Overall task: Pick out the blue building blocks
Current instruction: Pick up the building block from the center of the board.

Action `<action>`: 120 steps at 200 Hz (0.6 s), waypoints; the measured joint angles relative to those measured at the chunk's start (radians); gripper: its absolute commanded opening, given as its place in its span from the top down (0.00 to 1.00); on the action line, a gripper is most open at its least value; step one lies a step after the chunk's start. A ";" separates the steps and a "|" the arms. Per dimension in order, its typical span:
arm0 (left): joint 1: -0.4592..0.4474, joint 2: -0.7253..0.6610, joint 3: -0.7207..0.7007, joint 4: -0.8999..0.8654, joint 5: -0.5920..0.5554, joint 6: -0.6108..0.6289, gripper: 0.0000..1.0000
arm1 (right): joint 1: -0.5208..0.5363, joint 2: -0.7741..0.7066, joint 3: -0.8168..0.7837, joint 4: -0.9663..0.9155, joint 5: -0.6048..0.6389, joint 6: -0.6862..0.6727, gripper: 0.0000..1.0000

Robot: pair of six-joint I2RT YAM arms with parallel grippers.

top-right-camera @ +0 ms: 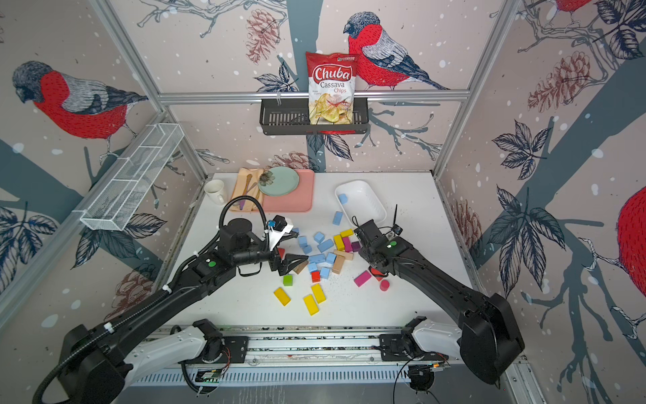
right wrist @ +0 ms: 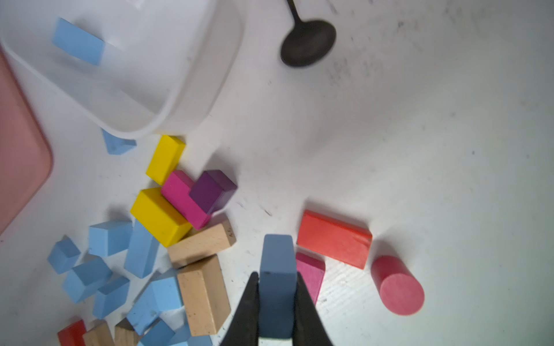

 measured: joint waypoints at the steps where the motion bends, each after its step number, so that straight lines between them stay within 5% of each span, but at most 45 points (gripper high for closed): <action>1: 0.000 -0.001 0.000 0.000 -0.002 0.000 0.04 | -0.005 0.000 0.004 0.002 0.000 -0.011 0.94; 54: 0.000 -0.025 -0.006 0.000 -0.031 0.008 0.04 | -0.180 0.056 0.149 0.161 -0.133 -0.435 0.96; 120: 0.000 -0.064 -0.022 0.000 -0.073 0.032 0.04 | -0.375 0.352 0.385 0.317 -0.452 -0.818 0.92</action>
